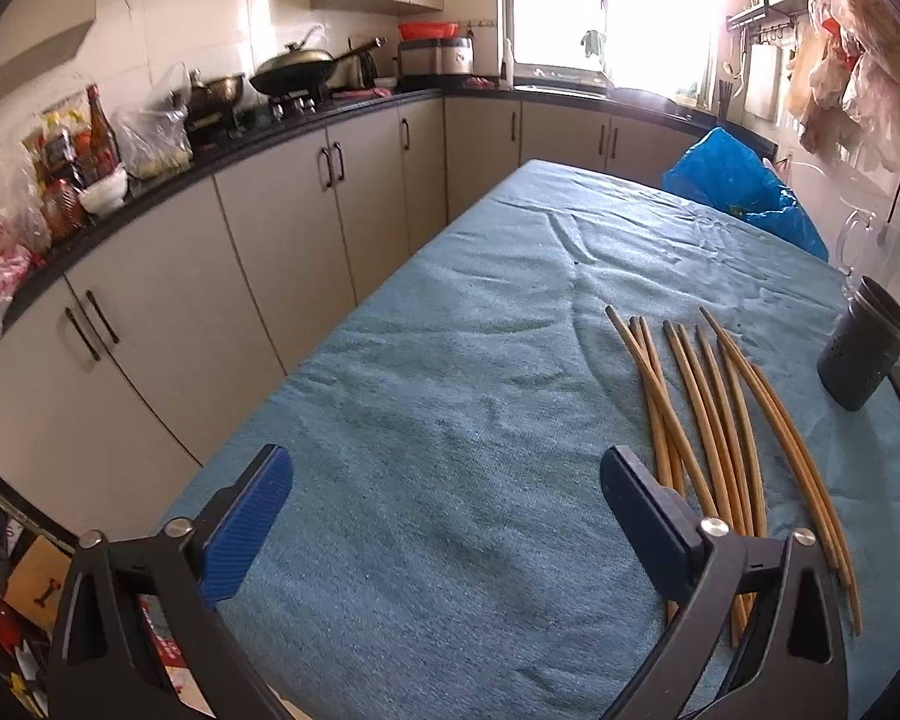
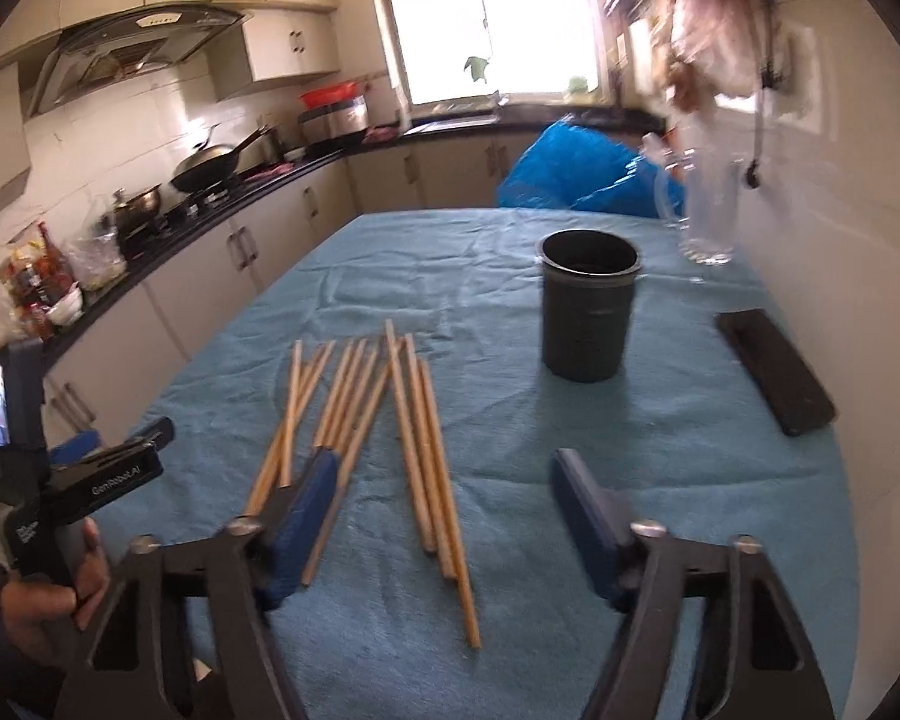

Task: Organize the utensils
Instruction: 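Lower both grippers and close them on wooden chopsticks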

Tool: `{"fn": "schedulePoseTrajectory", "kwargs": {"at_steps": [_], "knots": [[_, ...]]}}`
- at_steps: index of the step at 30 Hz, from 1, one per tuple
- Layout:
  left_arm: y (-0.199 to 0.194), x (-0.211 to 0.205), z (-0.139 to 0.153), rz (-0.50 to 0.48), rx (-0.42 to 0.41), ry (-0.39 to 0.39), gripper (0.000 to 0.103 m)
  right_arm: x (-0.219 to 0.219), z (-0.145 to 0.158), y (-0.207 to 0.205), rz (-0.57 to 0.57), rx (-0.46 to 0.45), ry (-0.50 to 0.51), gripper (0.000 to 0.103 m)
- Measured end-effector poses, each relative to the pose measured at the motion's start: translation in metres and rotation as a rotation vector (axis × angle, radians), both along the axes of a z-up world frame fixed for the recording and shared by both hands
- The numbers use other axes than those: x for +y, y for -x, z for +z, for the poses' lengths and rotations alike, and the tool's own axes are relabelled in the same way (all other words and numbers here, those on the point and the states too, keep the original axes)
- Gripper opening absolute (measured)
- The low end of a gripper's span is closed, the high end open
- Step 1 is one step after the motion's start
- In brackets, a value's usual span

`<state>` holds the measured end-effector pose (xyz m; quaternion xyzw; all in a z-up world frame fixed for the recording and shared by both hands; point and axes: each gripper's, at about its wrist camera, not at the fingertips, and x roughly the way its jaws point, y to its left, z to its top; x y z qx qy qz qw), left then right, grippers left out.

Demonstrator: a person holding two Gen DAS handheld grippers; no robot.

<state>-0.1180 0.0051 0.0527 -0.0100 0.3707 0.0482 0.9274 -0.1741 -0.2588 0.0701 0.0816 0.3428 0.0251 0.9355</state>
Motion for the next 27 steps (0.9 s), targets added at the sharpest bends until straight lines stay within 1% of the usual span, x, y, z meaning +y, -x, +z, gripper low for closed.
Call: {"fn": "schedulePoseTrajectory", "kwargs": {"at_steps": [1, 2, 3, 6, 8, 9, 11, 12, 16, 18, 19, 20, 22, 23, 24, 25, 27], "knots": [[-0.002, 0.001, 0.0, -0.011, 0.007, 0.004, 0.088, 0.0, 0.001, -0.008, 0.02, 0.019, -0.006, 0.058], [-0.006, 0.002, -0.001, -0.04, 0.029, 0.017, 0.085, 0.0, 0.001, -0.013, 0.037, 0.031, -0.013, 0.047], [-0.01, 0.002, -0.002, -0.061, 0.05, 0.032, 0.081, 0.002, 0.002, -0.024, 0.07, 0.051, -0.03, 0.039], [-0.024, 0.006, -0.003, -0.129, 0.116, 0.094, 0.074, 0.01, 0.002, -0.049, 0.128, 0.103, -0.068, 0.038], [-0.036, 0.012, -0.005, -0.165, 0.175, 0.17, 0.061, 0.016, 0.002, -0.068, 0.164, 0.121, -0.071, 0.038], [-0.04, 0.013, -0.006, -0.176, 0.194, 0.189, 0.05, 0.022, 0.002, -0.08, 0.176, 0.134, -0.058, 0.037], [-0.056, 0.016, -0.006, -0.205, 0.244, 0.25, 0.047, 0.03, 0.001, -0.101, 0.195, 0.156, -0.044, 0.036], [-0.062, 0.016, -0.005, -0.213, 0.255, 0.269, 0.042, 0.035, -0.002, -0.114, 0.203, 0.172, -0.04, 0.036], [-0.098, 0.007, -0.005, -0.271, 0.34, 0.371, 0.041, 0.048, -0.013, -0.162, 0.22, 0.245, -0.031, 0.036], [-0.117, -0.002, -0.007, -0.298, 0.373, 0.406, 0.04, 0.05, -0.019, -0.18, 0.209, 0.276, -0.018, 0.035], [-0.125, -0.007, -0.009, -0.299, 0.383, 0.409, 0.039, 0.052, -0.022, -0.188, 0.211, 0.285, -0.011, 0.035], [-0.133, -0.012, -0.011, -0.29, 0.395, 0.41, 0.039, 0.053, -0.025, -0.197, 0.213, 0.292, 0.001, 0.032], [-0.15, -0.023, -0.018, -0.306, 0.427, 0.44, 0.038, 0.054, -0.031, -0.211, 0.196, 0.31, 0.019, 0.031], [-0.157, -0.027, -0.023, -0.297, 0.447, 0.444, 0.038, 0.051, -0.032, -0.217, 0.191, 0.32, 0.009, 0.03], [-0.165, -0.032, -0.028, -0.293, 0.462, 0.463, 0.038, 0.049, -0.034, -0.222, 0.188, 0.328, -0.004, 0.03], [-0.171, -0.037, -0.032, -0.298, 0.475, 0.467, 0.038, 0.048, -0.037, -0.227, 0.186, 0.338, -0.012, 0.03], [-0.181, -0.043, -0.04, -0.278, 0.495, 0.465, 0.038, 0.044, -0.039, -0.233, 0.18, 0.35, -0.021, 0.03]]}}
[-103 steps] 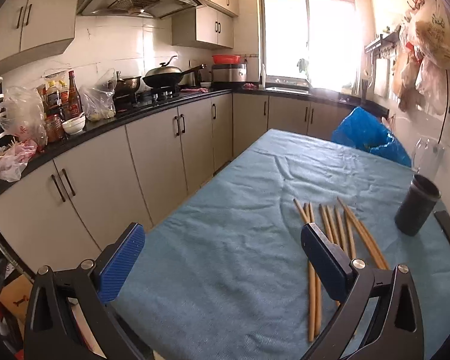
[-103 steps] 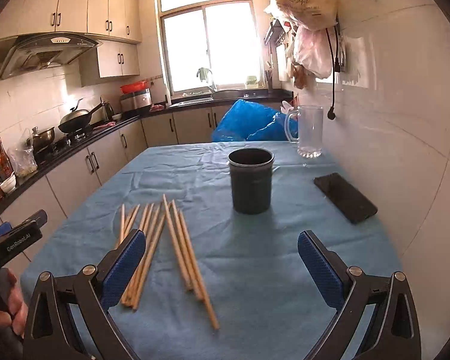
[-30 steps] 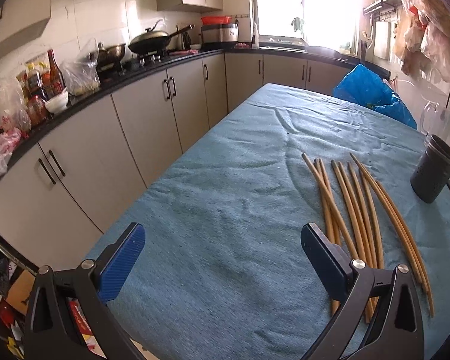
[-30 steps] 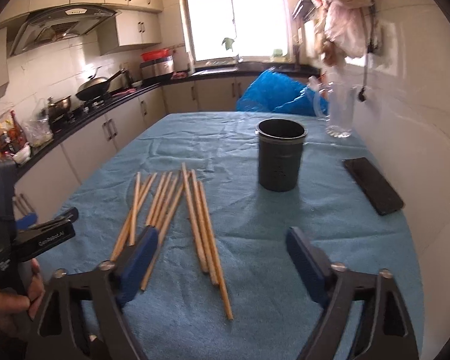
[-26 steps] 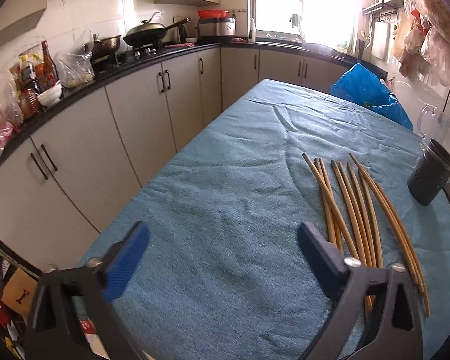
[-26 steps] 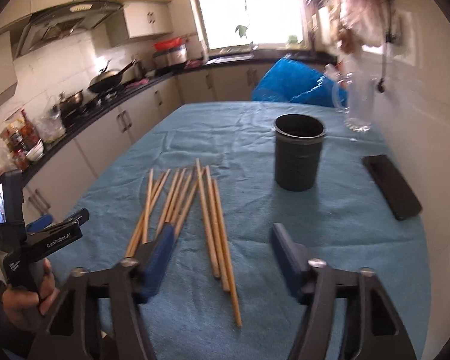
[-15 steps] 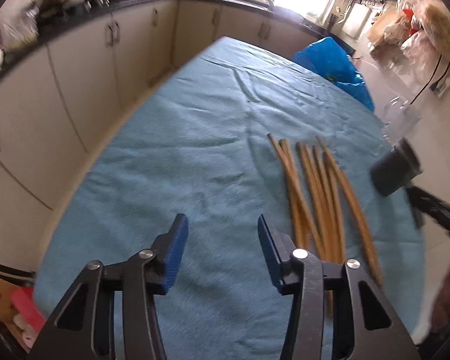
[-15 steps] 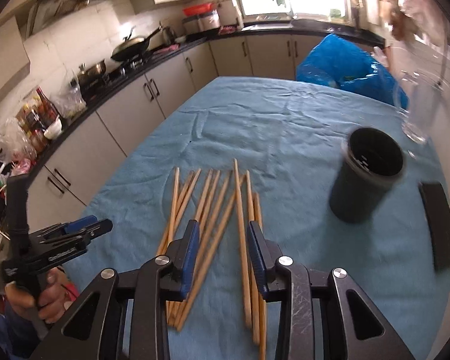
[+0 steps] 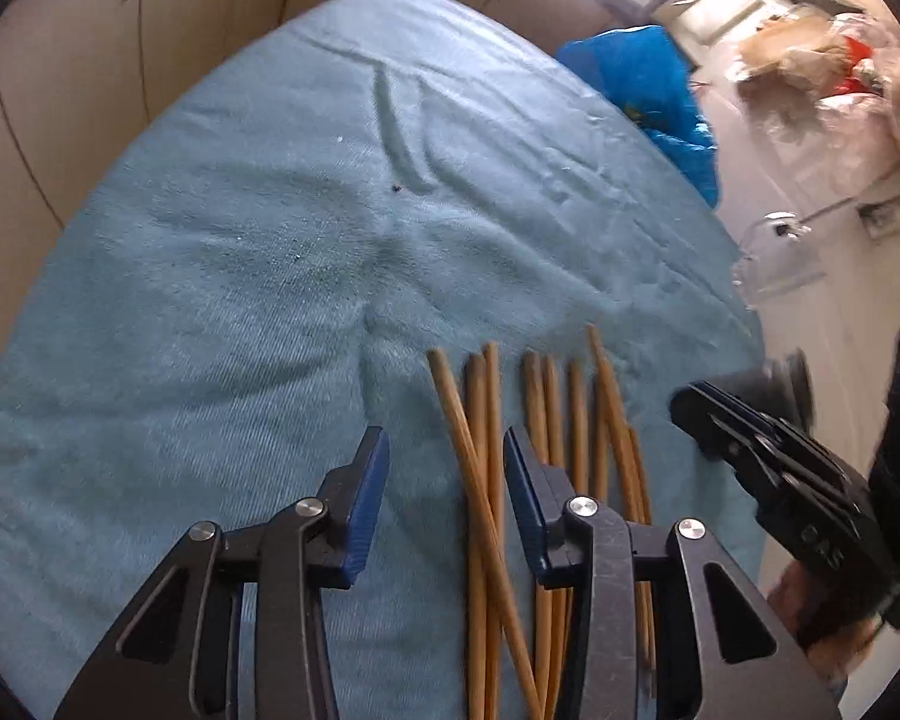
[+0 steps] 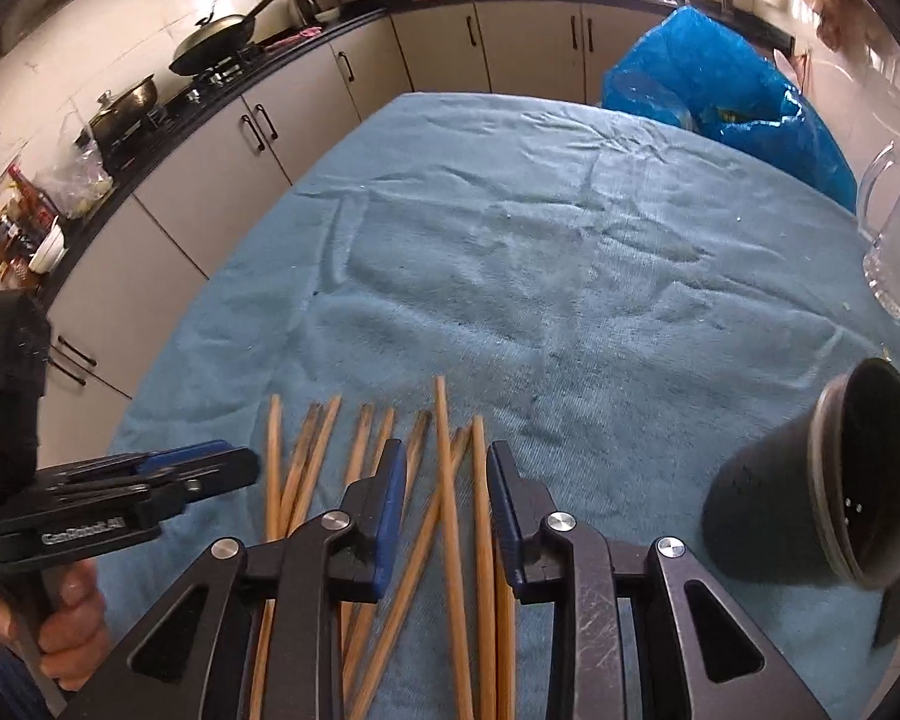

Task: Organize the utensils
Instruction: 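Lower both grippers and close them on wooden chopsticks, then lift the held chopsticks upright and carry them over the black cup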

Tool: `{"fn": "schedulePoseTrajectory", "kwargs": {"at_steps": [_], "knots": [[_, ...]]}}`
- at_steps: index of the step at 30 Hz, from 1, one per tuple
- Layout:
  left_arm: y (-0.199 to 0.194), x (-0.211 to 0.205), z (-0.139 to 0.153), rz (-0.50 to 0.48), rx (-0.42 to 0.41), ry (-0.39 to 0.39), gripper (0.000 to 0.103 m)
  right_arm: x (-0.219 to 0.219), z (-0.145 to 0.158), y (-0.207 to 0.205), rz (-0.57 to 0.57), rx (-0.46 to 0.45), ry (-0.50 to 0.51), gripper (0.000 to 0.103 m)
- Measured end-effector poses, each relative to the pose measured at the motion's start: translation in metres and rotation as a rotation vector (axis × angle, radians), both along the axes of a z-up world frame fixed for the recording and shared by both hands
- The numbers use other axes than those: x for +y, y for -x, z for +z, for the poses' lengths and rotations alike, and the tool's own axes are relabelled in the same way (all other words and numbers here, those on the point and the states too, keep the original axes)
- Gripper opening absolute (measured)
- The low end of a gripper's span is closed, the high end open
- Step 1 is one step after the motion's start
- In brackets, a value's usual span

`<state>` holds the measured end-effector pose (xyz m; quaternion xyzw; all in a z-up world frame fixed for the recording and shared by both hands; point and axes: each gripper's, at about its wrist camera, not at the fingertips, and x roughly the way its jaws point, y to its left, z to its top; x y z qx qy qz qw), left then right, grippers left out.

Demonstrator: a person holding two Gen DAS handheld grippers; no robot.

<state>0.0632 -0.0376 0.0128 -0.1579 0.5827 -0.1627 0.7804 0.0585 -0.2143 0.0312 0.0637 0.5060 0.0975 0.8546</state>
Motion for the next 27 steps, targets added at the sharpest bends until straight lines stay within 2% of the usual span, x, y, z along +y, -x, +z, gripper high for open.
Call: {"fn": "schedulePoseTrajectory", "kwargs": {"at_steps": [4, 5, 7, 16, 23, 26, 27], "knots": [[-0.011, -0.011, -0.005, -0.004, 0.0, 0.008, 0.038, -0.001, -0.004, -0.007, 0.001, 0.016, -0.008, 0.03], [-0.013, -0.012, -0.005, -0.002, -0.006, 0.003, 0.035, -0.001, -0.005, -0.008, 0.002, 0.015, -0.004, 0.03], [-0.016, -0.014, -0.005, 0.0, -0.004, -0.009, 0.011, 0.0, -0.007, -0.012, 0.004, 0.023, -0.003, 0.03], [-0.011, 0.003, -0.001, 0.032, -0.032, 0.009, 0.007, 0.011, -0.012, -0.033, 0.032, 0.031, 0.03, 0.03], [-0.011, 0.015, 0.007, 0.049, -0.06, 0.028, 0.007, 0.03, -0.034, -0.053, 0.066, 0.077, 0.127, 0.03], [-0.007, 0.017, 0.012, 0.042, -0.069, 0.033, 0.007, 0.034, -0.041, -0.056, 0.096, 0.083, 0.131, 0.017], [-0.007, 0.016, 0.013, 0.041, -0.075, 0.032, 0.007, 0.036, -0.04, -0.055, 0.102, 0.079, 0.132, 0.006]]}}
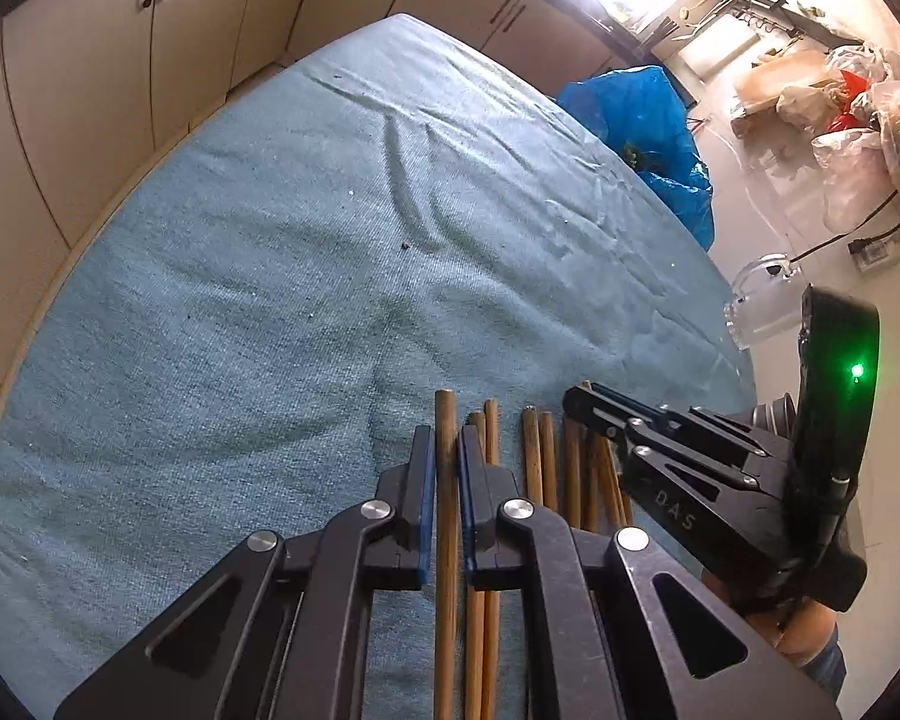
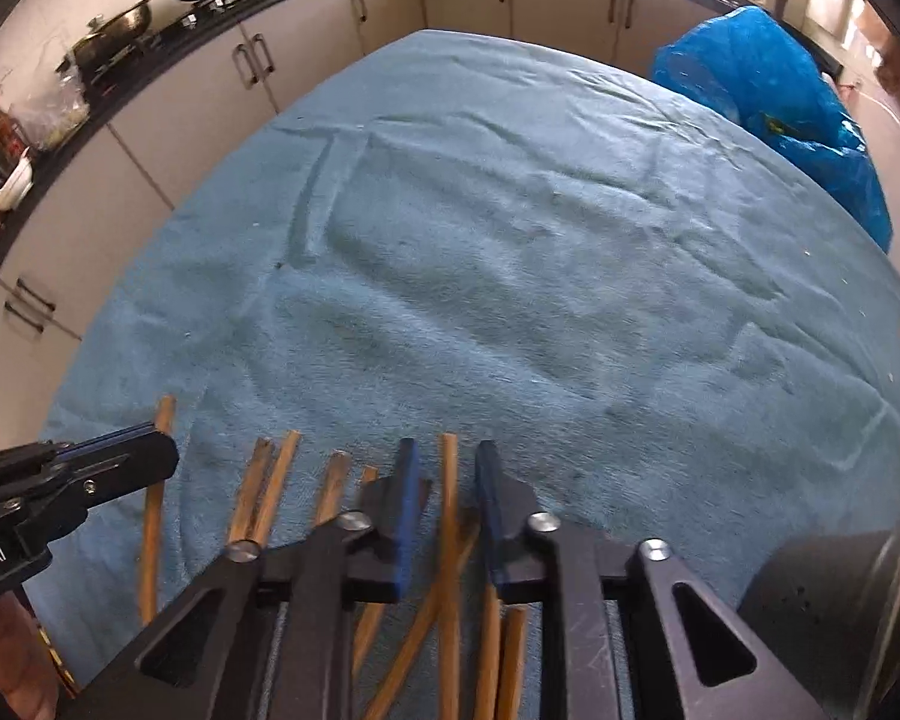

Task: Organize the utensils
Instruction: 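Lift the held chopsticks upright and carry them over the black cup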

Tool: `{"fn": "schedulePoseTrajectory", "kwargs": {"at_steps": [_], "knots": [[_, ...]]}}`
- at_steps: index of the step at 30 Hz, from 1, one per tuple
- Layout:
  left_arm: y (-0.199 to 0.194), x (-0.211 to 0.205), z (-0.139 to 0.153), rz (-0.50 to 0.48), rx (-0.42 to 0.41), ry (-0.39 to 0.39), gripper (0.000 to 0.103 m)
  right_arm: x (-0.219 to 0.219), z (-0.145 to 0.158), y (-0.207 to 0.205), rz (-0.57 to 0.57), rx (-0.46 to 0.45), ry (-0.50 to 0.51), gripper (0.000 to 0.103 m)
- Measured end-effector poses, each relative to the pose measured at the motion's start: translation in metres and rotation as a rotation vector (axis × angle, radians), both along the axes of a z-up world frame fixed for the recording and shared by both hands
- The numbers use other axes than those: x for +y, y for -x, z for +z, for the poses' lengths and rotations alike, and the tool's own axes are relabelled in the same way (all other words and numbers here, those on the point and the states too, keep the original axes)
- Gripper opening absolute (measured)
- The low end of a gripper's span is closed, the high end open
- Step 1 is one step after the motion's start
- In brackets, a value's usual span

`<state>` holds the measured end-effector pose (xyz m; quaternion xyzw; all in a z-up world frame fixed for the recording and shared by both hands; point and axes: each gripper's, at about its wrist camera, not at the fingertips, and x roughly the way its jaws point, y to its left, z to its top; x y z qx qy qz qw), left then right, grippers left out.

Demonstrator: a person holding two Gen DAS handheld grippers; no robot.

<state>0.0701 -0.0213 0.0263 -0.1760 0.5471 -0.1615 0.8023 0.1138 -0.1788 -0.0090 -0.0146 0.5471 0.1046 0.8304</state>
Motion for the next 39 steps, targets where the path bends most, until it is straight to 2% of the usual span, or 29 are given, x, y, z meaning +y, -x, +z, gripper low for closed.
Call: {"fn": "schedulePoseTrajectory", "kwargs": {"at_steps": [4, 7, 15, 20, 24, 28, 39], "knots": [[0.006, -0.001, 0.011, -0.005, -0.044, -0.003, 0.007, -0.004, 0.011, 0.009, -0.011, -0.033, -0.017, 0.006], [0.015, -0.003, 0.025, -0.008, -0.082, 0.001, 0.007, -0.012, 0.033, 0.025, -0.03, -0.086, -0.057, 0.006], [0.053, -0.012, 0.073, -0.03, -0.226, -0.004, 0.007, -0.033, 0.126, 0.109, -0.054, -0.374, -0.123, 0.006], [0.082, -0.016, 0.098, -0.037, -0.311, -0.016, 0.007, -0.041, 0.161, 0.174, -0.068, -0.517, -0.17, 0.006], [0.102, -0.02, 0.114, -0.044, -0.367, -0.02, 0.007, -0.043, 0.171, 0.217, -0.097, -0.591, -0.187, 0.006], [0.117, -0.022, 0.127, -0.049, -0.401, -0.018, 0.007, -0.049, 0.173, 0.243, -0.127, -0.64, -0.191, 0.006], [0.136, -0.031, 0.144, -0.058, -0.436, -0.027, 0.007, -0.078, 0.182, 0.269, -0.196, -0.671, -0.261, 0.006]]}}
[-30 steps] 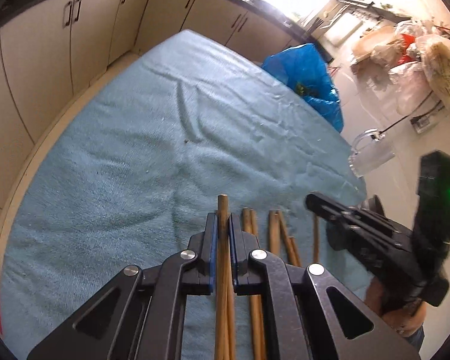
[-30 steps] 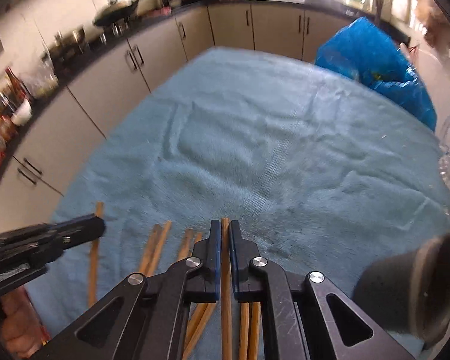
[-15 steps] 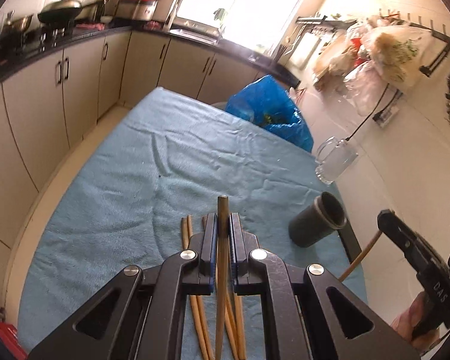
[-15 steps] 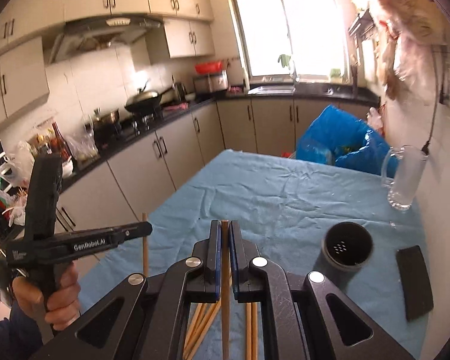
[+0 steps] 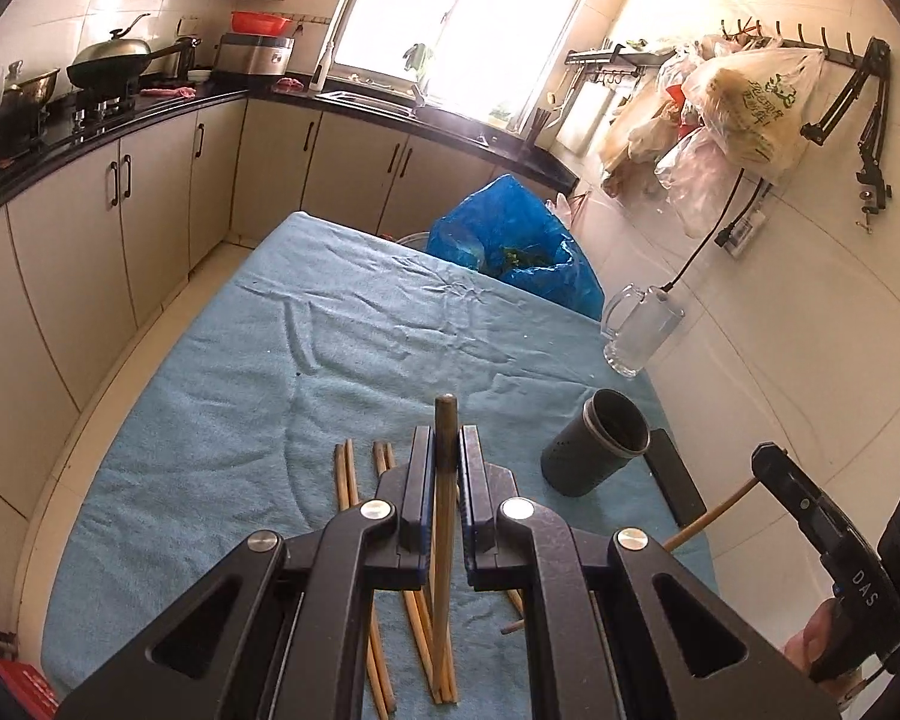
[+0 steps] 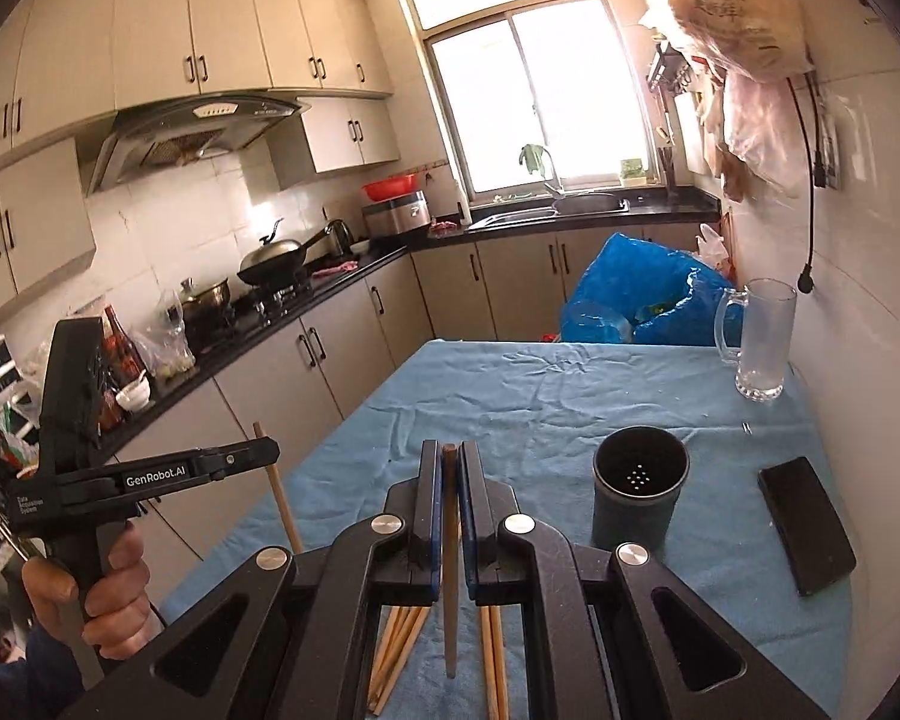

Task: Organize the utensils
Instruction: 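Lift the held chopsticks upright and carry them over the black cup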

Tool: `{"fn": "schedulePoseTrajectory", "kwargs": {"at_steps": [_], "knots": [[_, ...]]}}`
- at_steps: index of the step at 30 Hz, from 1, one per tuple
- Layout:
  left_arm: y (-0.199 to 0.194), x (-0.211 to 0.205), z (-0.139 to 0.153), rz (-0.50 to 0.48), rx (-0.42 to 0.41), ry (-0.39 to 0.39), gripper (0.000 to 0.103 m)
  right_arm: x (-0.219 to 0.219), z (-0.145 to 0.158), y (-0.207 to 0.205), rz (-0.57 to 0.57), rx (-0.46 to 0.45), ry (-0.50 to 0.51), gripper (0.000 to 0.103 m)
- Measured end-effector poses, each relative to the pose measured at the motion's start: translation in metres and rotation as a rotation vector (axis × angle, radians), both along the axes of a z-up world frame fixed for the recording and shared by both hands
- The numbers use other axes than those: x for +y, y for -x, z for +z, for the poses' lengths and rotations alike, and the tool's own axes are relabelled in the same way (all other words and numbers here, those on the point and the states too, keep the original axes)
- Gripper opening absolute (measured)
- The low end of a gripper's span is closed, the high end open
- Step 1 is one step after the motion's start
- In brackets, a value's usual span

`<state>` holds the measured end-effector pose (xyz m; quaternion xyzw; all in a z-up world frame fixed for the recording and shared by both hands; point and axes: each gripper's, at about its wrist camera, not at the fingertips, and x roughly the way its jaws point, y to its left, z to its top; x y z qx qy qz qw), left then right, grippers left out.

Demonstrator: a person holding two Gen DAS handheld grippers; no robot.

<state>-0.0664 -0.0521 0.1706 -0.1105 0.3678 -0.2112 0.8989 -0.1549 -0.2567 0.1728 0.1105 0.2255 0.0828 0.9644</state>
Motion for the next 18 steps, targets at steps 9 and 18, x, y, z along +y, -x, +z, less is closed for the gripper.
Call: {"fn": "schedulePoseTrajectory", "kwargs": {"at_steps": [9, 18], "knots": [[0.005, -0.013, 0.019, -0.022, -0.034, 0.0, 0.007, -0.018, 0.014, 0.016, -0.026, -0.037, -0.023, 0.006], [-0.005, -0.036, 0.042, -0.068, -0.055, 0.009, 0.007, -0.041, 0.036, 0.023, -0.066, -0.07, -0.045, 0.006]]}}
